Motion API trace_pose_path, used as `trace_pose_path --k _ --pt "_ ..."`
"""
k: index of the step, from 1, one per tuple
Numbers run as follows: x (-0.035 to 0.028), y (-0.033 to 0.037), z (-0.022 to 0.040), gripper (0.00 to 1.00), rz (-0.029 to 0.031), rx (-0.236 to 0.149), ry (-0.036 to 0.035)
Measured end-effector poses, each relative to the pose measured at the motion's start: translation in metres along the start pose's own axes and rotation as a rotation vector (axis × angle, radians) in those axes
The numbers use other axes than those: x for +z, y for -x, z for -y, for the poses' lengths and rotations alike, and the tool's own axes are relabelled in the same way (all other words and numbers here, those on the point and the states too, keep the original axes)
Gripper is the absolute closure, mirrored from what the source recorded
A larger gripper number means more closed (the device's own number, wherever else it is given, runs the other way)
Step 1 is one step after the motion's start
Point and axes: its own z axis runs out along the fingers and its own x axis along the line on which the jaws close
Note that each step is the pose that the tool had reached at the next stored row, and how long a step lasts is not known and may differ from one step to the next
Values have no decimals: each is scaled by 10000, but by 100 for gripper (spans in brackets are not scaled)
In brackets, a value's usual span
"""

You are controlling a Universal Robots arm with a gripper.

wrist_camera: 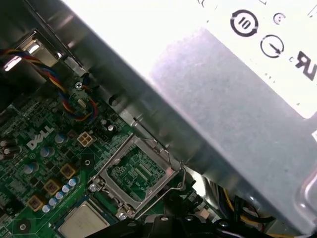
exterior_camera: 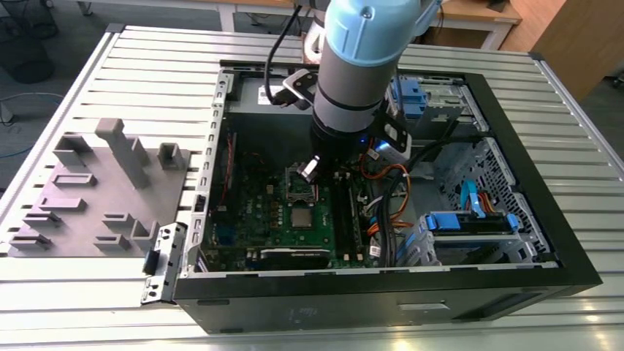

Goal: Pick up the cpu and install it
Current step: 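Close the cpu cover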

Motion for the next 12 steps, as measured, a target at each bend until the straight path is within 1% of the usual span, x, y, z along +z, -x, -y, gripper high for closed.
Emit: trace_pose_path --k 5,6,12 --pt "48 10 -11 89 -3 0 -2" --pt "67 16 -21 89 0 -1 0" --pt "70 -2 -40 89 1 -2 -1"
